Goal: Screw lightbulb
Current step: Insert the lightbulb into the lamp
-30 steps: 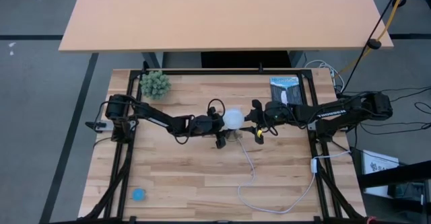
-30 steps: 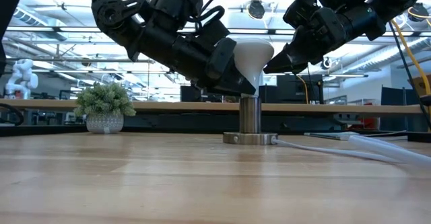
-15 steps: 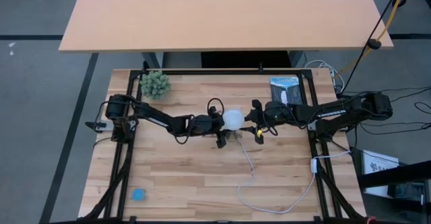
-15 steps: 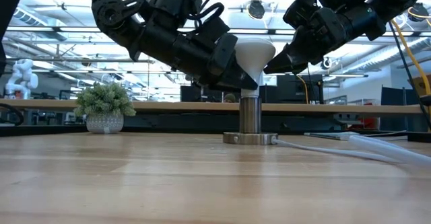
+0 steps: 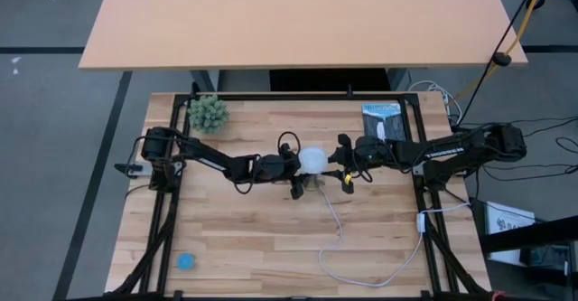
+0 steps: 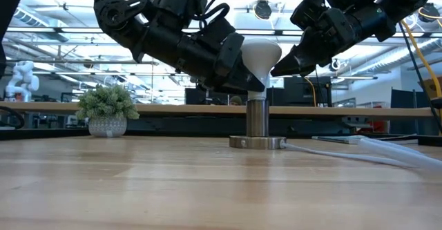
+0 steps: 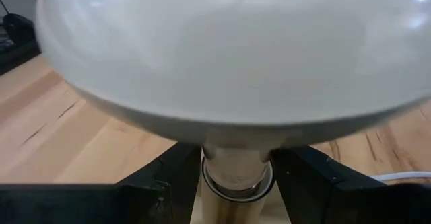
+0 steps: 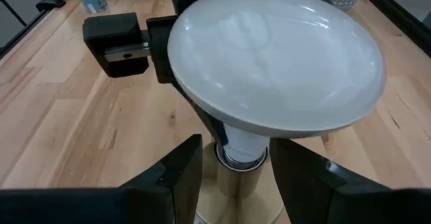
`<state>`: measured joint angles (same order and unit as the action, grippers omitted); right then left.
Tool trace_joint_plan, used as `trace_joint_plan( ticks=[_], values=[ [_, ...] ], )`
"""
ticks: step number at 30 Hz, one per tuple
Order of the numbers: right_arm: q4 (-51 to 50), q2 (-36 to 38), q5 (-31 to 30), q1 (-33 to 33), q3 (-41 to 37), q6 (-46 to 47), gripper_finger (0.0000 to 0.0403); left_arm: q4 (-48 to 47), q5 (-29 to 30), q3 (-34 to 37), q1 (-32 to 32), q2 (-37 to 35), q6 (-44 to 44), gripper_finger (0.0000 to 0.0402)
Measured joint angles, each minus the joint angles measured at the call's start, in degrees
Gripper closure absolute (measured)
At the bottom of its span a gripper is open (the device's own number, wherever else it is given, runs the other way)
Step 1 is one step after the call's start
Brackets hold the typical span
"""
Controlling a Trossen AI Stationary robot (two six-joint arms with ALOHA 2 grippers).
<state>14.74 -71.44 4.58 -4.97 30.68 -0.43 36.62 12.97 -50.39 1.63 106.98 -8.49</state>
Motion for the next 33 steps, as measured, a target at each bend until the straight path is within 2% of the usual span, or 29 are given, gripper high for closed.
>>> trace_joint_plan(
  ticks=[17,33],
  values=[
    [-0.1,0.0,0.0,0.0,0.0,0.0,0.0236,4.2,0.0,0.0,0.3,0.0,0.0,0.0222],
    [0.0,0.0,0.0,0.0,0.0,0.8,0.0236,0.4,0.0,0.0,0.3,0.0,-0.2,0.0223]
  ],
)
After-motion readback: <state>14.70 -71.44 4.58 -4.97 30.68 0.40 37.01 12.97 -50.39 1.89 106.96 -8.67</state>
